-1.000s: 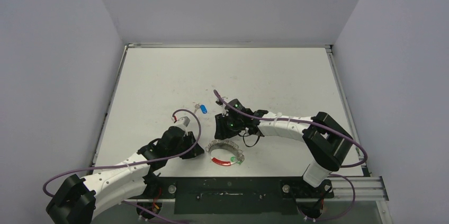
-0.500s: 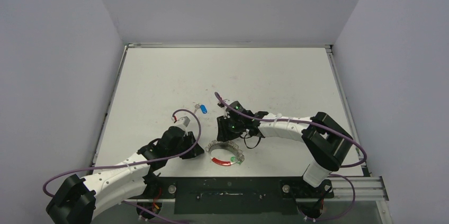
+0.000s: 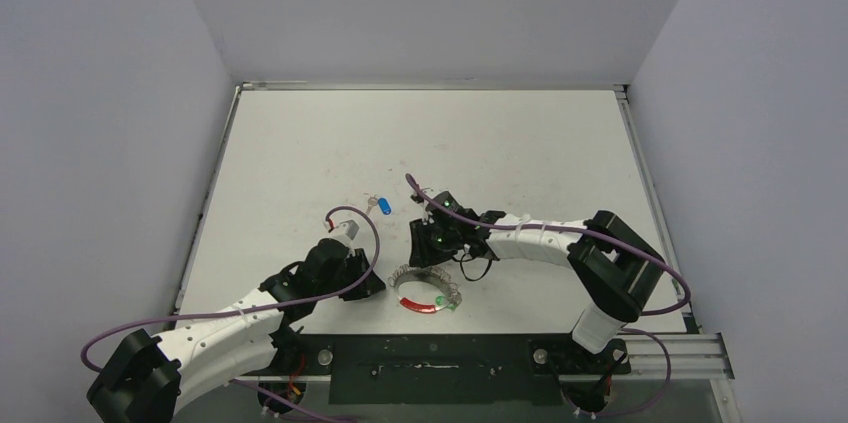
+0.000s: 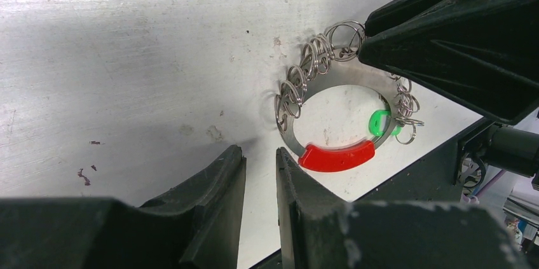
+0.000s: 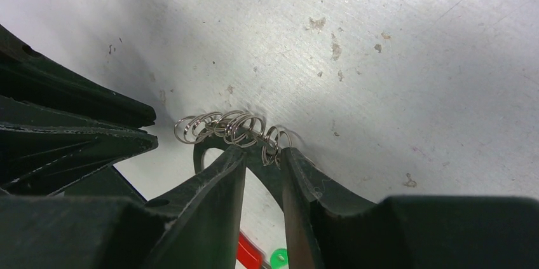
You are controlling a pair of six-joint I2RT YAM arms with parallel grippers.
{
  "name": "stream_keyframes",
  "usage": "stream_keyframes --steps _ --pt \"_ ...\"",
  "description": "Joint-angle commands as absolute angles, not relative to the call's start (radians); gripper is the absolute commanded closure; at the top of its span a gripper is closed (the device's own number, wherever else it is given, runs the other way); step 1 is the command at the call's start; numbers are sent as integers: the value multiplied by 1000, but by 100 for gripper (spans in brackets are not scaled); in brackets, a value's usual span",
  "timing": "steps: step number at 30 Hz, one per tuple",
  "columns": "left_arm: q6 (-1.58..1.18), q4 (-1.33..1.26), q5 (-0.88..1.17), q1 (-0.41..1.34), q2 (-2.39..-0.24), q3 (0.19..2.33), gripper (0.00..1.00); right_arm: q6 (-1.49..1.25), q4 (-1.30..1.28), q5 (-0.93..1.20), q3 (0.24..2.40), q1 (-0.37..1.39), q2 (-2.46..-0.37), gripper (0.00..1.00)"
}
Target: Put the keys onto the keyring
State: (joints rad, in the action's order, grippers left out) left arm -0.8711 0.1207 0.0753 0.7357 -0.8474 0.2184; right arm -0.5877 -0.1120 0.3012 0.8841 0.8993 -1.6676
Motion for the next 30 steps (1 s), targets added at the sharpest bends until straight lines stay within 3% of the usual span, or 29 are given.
stream_keyframes --steps 1,19,30 --pt "-861 116 74 728 -834 226 77 -570 -107 269 901 918 -1661 71" --pt "-863 124 69 728 -821 223 77 -581 -105 251 900 930 -1703 74" --pt "-861 140 65 727 -806 225 77 -583 -69 285 919 940 -1737 86"
